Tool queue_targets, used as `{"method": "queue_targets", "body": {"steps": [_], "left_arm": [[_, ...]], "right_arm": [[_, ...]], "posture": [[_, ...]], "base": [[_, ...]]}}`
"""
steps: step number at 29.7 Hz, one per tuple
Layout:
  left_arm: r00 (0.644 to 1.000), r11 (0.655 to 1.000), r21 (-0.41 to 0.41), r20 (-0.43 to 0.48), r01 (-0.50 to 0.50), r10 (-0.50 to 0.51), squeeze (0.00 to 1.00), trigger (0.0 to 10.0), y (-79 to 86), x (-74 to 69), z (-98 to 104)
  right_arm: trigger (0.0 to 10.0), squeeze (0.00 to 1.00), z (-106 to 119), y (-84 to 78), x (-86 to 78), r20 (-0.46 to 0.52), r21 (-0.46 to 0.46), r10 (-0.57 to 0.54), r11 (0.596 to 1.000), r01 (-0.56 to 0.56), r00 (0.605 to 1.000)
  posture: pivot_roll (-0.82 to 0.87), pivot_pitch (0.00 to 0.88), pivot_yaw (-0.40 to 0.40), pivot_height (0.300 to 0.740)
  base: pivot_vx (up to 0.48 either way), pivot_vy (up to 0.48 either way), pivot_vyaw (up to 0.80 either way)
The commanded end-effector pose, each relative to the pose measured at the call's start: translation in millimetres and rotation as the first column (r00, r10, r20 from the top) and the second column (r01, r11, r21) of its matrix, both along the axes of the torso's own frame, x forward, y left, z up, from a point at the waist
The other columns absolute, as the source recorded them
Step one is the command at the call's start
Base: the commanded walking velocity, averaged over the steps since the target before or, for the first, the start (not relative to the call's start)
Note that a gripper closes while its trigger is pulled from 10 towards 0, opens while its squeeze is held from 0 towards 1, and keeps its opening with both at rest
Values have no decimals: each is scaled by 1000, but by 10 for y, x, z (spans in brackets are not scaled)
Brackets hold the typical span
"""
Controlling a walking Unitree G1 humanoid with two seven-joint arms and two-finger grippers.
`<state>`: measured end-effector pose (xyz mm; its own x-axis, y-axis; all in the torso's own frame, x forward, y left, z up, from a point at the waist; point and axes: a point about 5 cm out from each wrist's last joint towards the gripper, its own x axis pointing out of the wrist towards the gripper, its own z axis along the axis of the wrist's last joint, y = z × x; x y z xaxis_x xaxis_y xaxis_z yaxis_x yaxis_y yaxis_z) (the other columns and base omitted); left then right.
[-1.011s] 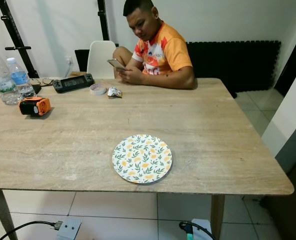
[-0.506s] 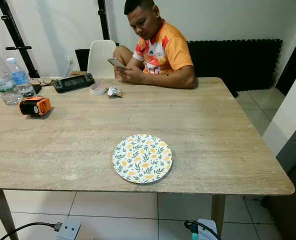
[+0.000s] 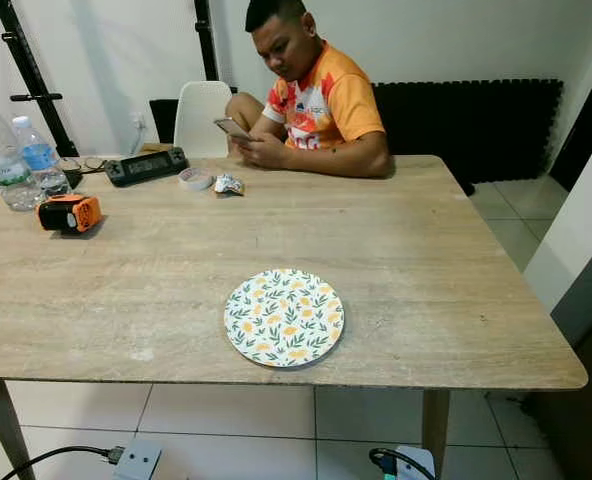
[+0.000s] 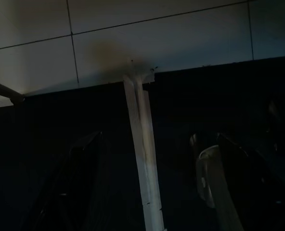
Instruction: Restocking fridge
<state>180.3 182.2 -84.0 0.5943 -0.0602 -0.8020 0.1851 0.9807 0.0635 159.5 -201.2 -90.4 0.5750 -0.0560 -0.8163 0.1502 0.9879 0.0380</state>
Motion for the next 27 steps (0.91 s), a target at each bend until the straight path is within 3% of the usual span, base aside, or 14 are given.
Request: {"method": "queue_targets", "body": {"steps": [1,17,27], "left_arm": [[1000,1000,12,-22,5,-5,0,10000,53,-73,-28],[1000,1000,-2,-12,11,-11,0,10000,4,-71,-29],[1000,1000,-6,-21,18,-18,0,10000,-63,-96,-49]], "right_arm": [[10000,0,-11,35,-19,2,6,3,1000,-3,1000],[10000,0,10,8,5,27,14,13,1000,-14,1000],[10000,0,-43,23,-123,-11,25,34,999,-33,999]], "posture": [[-31,36,16,734],[-42,38,19,734],[-43,55,23,734]], "base": [[0,0,0],[0,0,0],[0,0,0]]}}
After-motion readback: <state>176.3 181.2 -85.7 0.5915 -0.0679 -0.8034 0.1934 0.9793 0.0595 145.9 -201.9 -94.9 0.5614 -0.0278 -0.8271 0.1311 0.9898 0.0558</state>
